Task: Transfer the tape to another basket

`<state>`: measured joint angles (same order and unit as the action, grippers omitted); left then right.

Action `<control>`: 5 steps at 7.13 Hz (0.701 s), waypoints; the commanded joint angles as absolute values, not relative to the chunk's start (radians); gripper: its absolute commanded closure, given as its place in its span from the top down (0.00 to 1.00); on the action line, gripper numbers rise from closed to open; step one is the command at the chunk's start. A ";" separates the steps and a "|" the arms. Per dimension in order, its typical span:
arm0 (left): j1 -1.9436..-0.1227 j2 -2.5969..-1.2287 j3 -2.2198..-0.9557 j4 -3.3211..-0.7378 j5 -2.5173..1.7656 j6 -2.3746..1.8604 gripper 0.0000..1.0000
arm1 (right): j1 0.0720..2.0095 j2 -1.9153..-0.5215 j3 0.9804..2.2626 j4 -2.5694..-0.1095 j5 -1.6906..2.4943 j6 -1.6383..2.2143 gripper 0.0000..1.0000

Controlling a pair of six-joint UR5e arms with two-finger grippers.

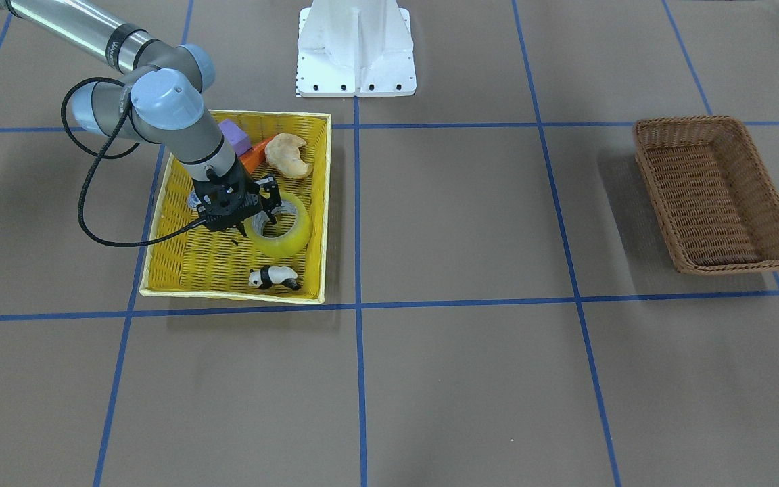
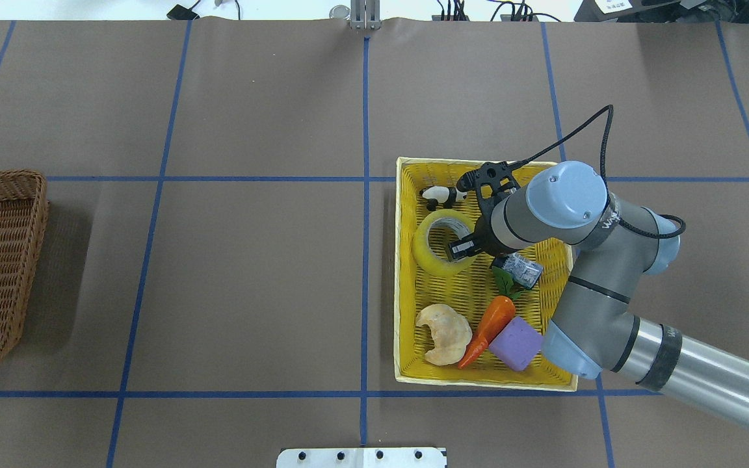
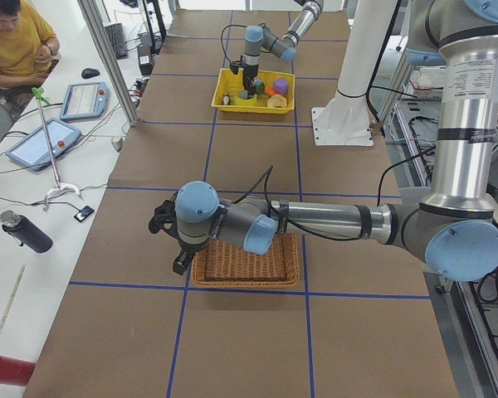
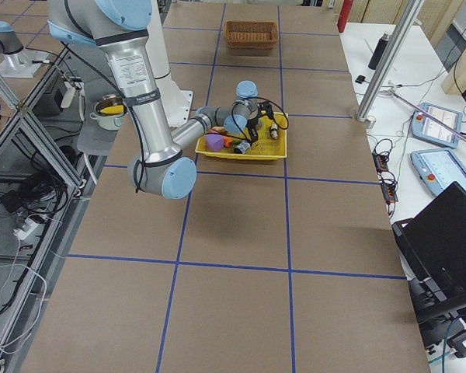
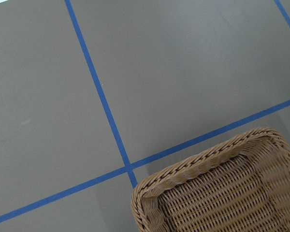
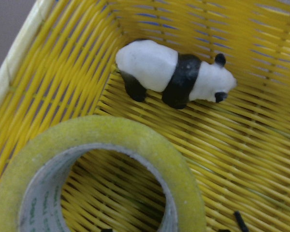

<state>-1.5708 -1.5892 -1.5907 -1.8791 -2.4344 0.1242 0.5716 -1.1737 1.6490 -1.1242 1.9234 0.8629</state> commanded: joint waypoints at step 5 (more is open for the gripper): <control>-1.572 -1.588 -1.592 -1.879 -2.433 0.121 0.99 | 0.704 -1.175 1.787 -1.126 2.016 0.856 0.00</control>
